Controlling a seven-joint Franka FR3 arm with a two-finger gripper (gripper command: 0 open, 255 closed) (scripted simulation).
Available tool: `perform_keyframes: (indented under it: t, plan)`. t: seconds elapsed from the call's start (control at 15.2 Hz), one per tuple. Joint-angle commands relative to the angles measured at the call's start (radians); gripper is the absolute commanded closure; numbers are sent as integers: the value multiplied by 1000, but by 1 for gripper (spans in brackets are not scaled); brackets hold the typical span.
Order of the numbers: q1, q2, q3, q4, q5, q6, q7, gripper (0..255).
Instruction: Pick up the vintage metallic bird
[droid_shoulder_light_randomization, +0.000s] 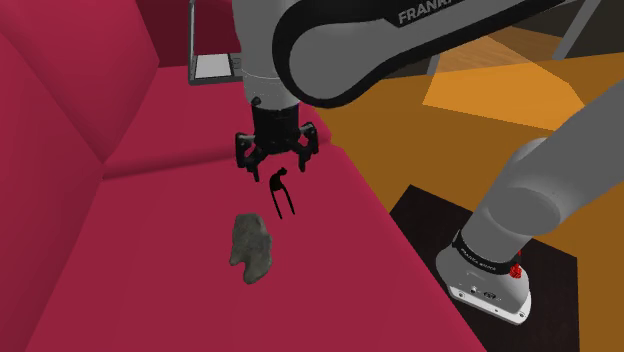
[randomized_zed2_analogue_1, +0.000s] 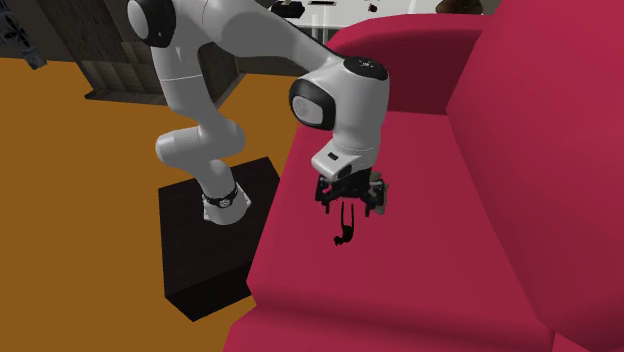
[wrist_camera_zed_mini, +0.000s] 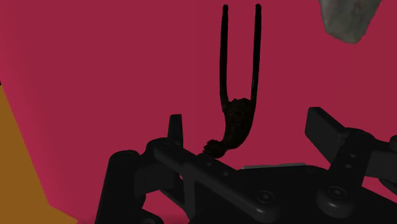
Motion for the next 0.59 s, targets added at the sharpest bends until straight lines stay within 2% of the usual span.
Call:
perform_keyframes:
  t: [0.0,0.4,0.53]
  plan:
    - [-6,26,17,2,-9,20,30,0]
    - [-10,62,38,-59,-24,112,47,0]
    - [-10,62,38,-60,-24,112,47,0]
